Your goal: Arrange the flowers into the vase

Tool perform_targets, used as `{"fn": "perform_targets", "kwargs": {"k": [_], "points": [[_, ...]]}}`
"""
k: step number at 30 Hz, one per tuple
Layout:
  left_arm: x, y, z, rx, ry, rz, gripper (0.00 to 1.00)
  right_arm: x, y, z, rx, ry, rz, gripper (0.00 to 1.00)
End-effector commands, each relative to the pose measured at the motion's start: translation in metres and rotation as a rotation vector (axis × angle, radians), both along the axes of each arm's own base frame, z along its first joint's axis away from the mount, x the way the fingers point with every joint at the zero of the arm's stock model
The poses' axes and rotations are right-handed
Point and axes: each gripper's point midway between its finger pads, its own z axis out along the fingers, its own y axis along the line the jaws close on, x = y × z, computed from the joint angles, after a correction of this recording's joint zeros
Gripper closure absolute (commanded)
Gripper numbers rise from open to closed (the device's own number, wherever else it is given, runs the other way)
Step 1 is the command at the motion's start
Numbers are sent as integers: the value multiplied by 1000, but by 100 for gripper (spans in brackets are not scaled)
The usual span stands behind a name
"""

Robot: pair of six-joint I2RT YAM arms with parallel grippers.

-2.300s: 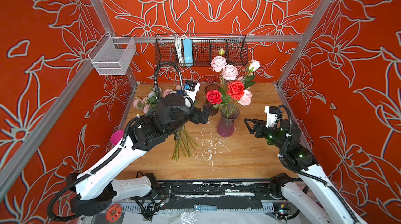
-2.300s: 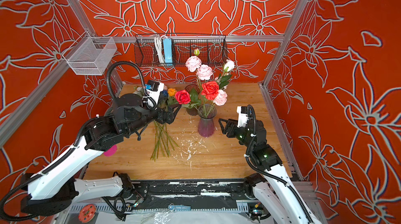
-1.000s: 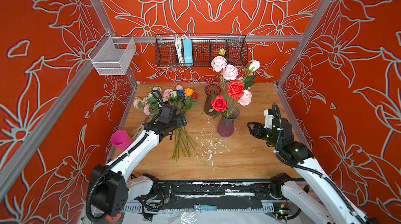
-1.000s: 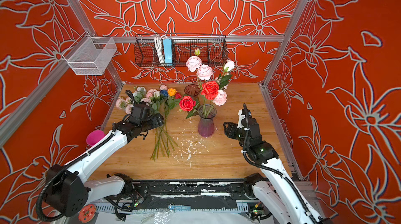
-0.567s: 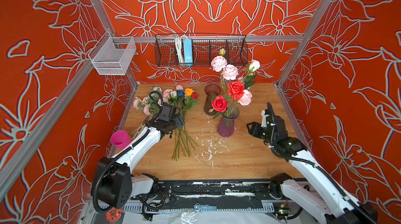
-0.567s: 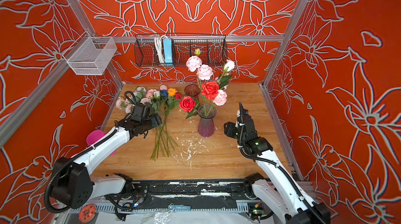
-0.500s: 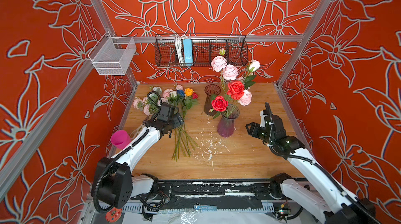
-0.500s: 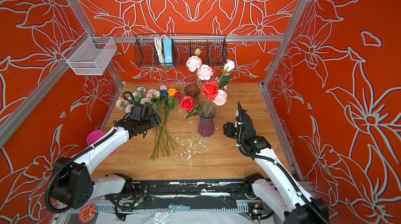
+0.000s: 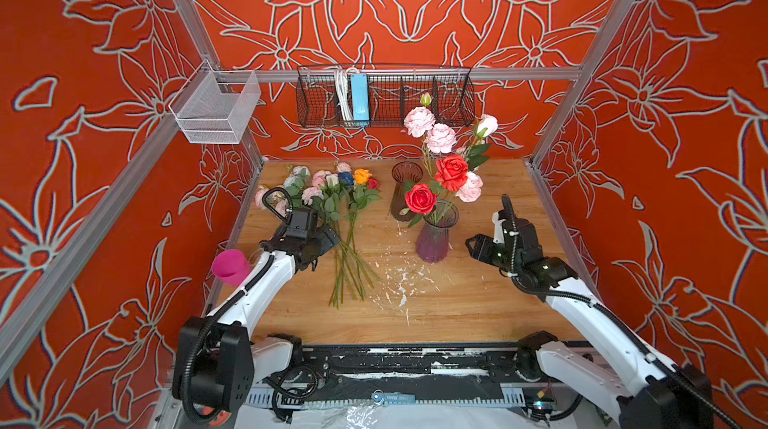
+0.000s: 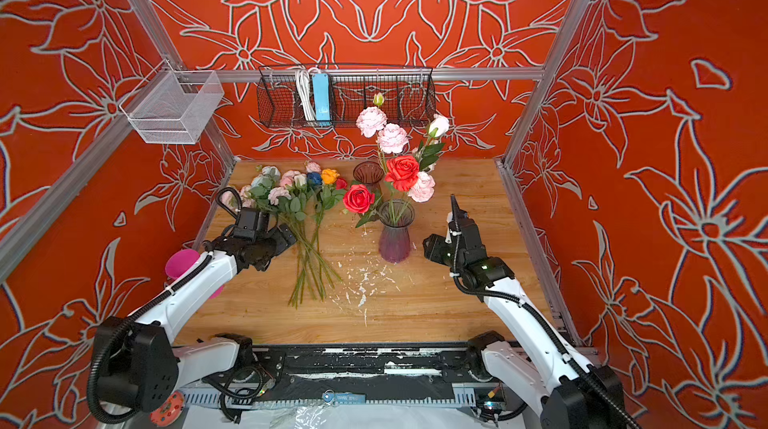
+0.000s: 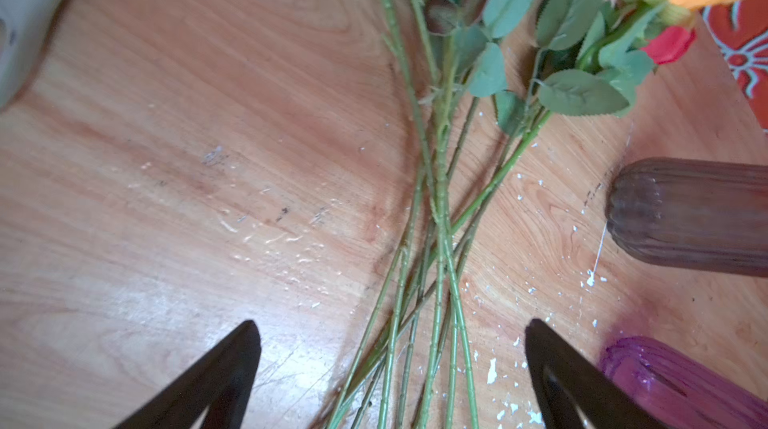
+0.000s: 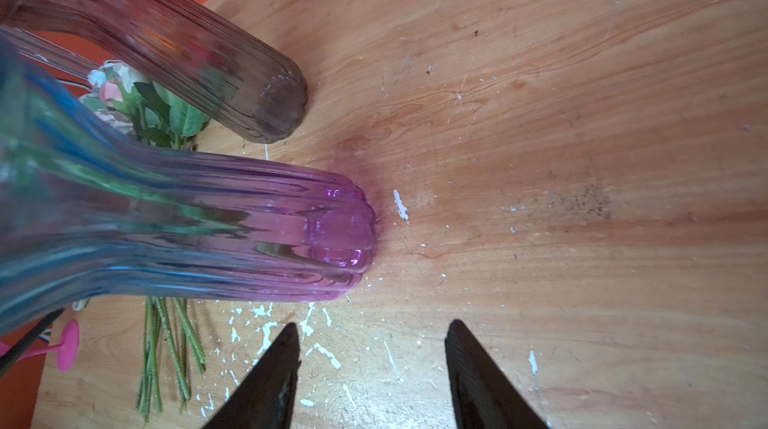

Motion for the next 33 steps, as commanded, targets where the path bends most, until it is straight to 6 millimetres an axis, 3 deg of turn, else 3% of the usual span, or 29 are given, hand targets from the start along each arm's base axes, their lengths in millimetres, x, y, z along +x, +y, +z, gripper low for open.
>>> {"fn": "perform_targets", "kwargs": {"k": [1,6,18,24,30,33], "points": [[-2,2,2,-68,19,57,3,2,2,-2,22,-4,-4,42],[1,17,6,-89,-7,177,5,1,2,-13,39,1,-17,41],[11,5,-2,-145,24,136,6,1,3,-14,32,-6,-1,40],[15,11,-2,-102,37,130,8,0,2,-14,24,-8,-2,40],[29,16,0,-53,41,98,18,-2,-3,-16,13,-17,-18,39],[43,12,-5,-61,51,64,36,-2,-3,-16,12,-17,-19,39]]}}
